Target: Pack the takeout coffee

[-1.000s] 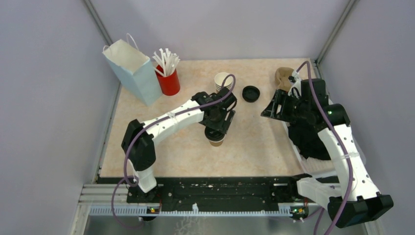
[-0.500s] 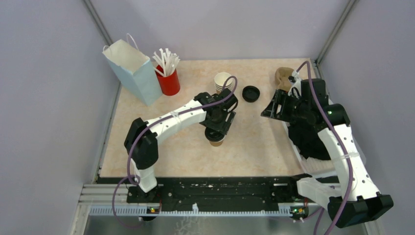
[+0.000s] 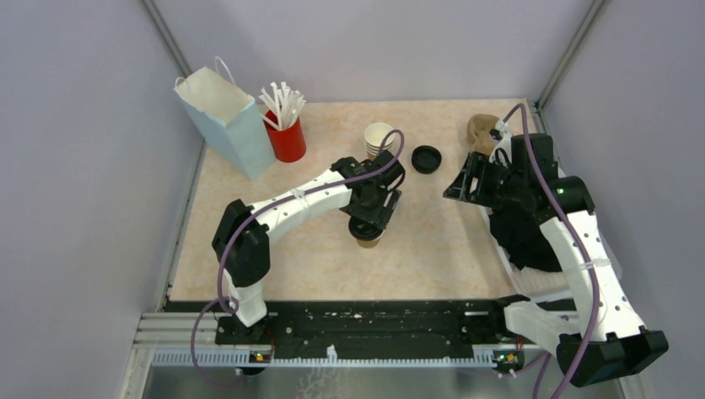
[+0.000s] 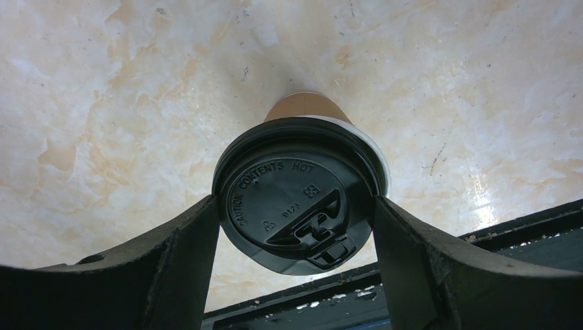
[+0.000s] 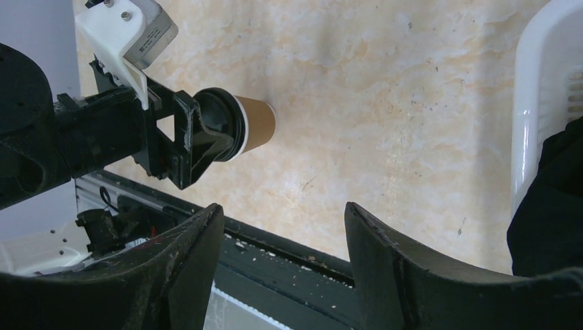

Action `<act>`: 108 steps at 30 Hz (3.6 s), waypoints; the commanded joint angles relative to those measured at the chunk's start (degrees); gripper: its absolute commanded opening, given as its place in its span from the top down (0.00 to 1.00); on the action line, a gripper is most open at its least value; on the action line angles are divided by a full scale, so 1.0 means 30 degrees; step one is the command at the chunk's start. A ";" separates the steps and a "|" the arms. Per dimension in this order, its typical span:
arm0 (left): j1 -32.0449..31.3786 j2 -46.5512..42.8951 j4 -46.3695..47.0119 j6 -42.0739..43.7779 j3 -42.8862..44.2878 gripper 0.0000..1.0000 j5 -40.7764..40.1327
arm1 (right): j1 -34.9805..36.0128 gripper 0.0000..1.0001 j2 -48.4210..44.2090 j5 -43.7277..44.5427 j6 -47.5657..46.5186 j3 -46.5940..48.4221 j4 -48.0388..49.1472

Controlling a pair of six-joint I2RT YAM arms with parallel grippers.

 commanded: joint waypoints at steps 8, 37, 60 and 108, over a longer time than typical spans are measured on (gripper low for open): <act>-0.0254 -0.0516 -0.0111 0.0047 0.0905 0.18 -0.0163 | 0.0056 0.35 -0.0008 -0.0255 -0.0322 -0.0014 0.0685; -0.0252 -0.0108 0.0026 0.0356 0.0423 0.02 -0.0426 | 0.0056 0.35 -0.0418 -0.0612 0.0210 -0.0765 0.0887; 1.0485 -1.0728 0.8362 -0.4753 -1.1621 0.17 1.4915 | 0.2748 0.58 0.6772 -1.0050 0.7800 -0.8395 1.7518; 1.0646 -0.5254 1.1588 -0.4253 -1.2552 0.40 1.6677 | 0.4122 0.70 1.1328 -1.0345 0.7897 -0.7913 2.0179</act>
